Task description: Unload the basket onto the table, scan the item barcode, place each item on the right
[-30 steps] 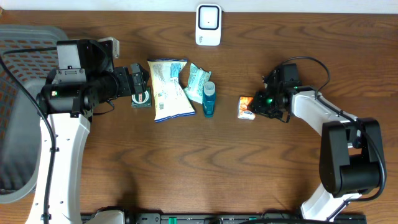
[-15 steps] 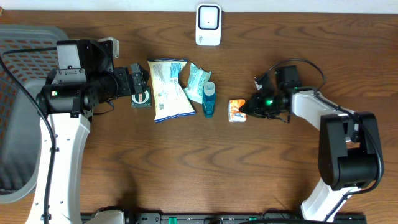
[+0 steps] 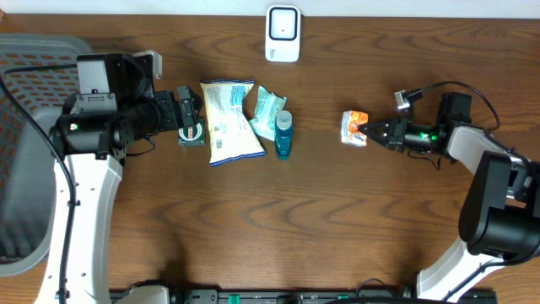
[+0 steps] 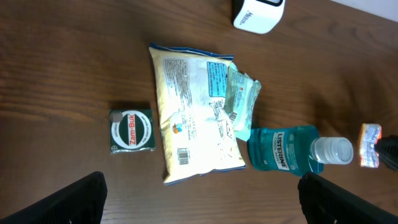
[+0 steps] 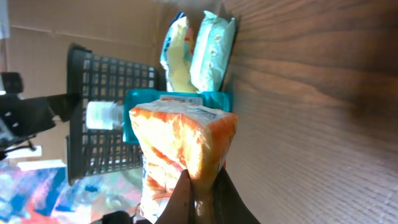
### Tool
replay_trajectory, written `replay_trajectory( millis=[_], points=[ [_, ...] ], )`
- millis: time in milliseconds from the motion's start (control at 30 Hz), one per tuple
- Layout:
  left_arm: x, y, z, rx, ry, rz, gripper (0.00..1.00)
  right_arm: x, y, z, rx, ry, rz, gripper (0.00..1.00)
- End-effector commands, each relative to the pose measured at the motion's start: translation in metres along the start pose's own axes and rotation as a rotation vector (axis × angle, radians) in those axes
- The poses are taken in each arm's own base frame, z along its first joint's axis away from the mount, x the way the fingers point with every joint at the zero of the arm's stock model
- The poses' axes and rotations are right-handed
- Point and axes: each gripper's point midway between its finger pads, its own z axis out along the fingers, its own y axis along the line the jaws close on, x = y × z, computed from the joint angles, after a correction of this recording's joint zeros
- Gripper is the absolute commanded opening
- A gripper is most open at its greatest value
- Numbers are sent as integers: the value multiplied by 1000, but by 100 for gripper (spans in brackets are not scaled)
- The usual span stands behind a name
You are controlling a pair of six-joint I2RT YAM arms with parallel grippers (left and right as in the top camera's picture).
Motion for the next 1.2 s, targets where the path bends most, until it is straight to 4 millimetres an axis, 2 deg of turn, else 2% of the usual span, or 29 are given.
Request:
replay_trajectory(
  millis=[0,67,133,233,400,500,633,767,833,967,1167],
  points=[
    [-1,1,1,-6,0,18,98,7,-11,2,50,17,26,1],
    [-1,1,1,-6,0,18,98,14,-48,-2,274,21,157,1],
    [-1,1,1,-6,0,18,97,23,-73,-9,443,24,238,1],
    [-1,1,1,-6,0,18,98,28,-82,-12,521,35,246,1],
    [-1,1,1,-6,0,18,98,9,-62,-17,535,-5,186,1],
    [-1,1,1,-6,0,18,98,-5,-44,-33,646,-45,118,1],
    [-1,1,1,-6,0,18,98,-20,-25,-69,962,-111,0,1],
    [-1,1,1,-6,0,18,97,-29,-9,-107,1361,-231,-105,1],
    [-1,1,1,-6,0,18,98,-29,-2,-114,1513,-263,-163,1],
    [-1,1,1,-6,0,18,98,-23,-2,-89,1635,-216,-280,1],
    [-1,1,1,-6,0,18,97,-2,-38,-47,1693,-39,-348,4]
  ],
)
